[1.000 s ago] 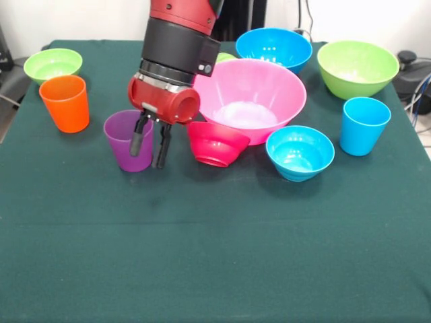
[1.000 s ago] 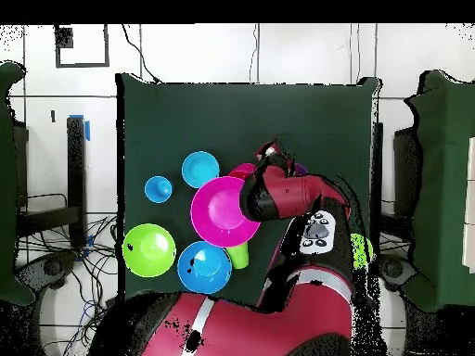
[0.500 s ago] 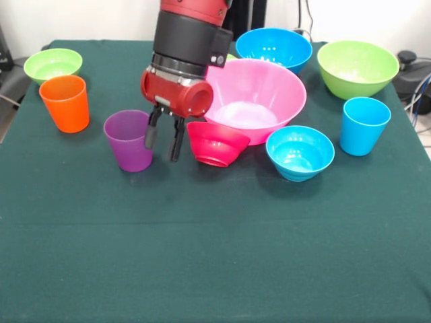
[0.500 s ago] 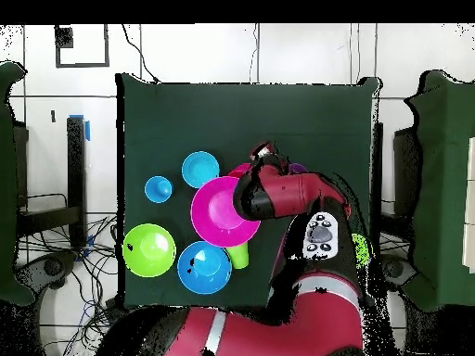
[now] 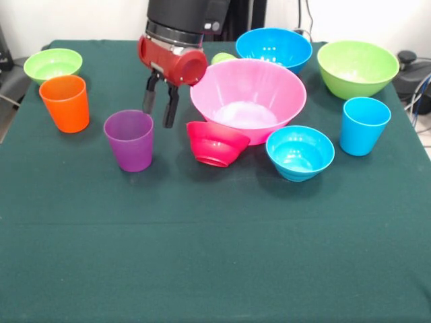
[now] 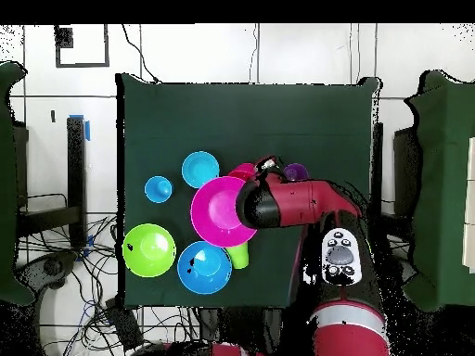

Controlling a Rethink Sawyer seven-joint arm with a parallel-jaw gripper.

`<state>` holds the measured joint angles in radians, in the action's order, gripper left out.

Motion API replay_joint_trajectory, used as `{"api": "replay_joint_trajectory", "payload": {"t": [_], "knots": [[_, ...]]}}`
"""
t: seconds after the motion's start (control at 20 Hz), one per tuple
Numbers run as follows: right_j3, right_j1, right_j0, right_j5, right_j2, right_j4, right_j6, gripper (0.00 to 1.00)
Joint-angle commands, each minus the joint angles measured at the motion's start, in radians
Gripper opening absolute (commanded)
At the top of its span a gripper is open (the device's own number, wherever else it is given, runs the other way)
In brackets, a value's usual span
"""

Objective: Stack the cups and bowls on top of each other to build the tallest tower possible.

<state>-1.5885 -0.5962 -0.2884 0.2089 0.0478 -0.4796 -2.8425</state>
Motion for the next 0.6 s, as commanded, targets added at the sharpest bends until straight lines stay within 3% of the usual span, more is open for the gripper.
{"api": "replay_joint_trajectory", "payload": {"t": [0.05,0.25,0.4,0.5,0.6], "knots": [[-0.079,-0.012,-0.013,0.093,-0.139,-0.110,0.255,1.00],[-0.062,0.021,-0.006,0.047,-0.128,-0.147,0.218,1.00],[0.043,0.164,0.094,-0.167,0.011,-0.219,0.082,1.00],[0.102,0.249,0.152,-0.274,0.099,-0.211,0.025,1.00],[0.126,0.284,0.165,-0.314,0.124,-0.199,0.020,1.00]]}}
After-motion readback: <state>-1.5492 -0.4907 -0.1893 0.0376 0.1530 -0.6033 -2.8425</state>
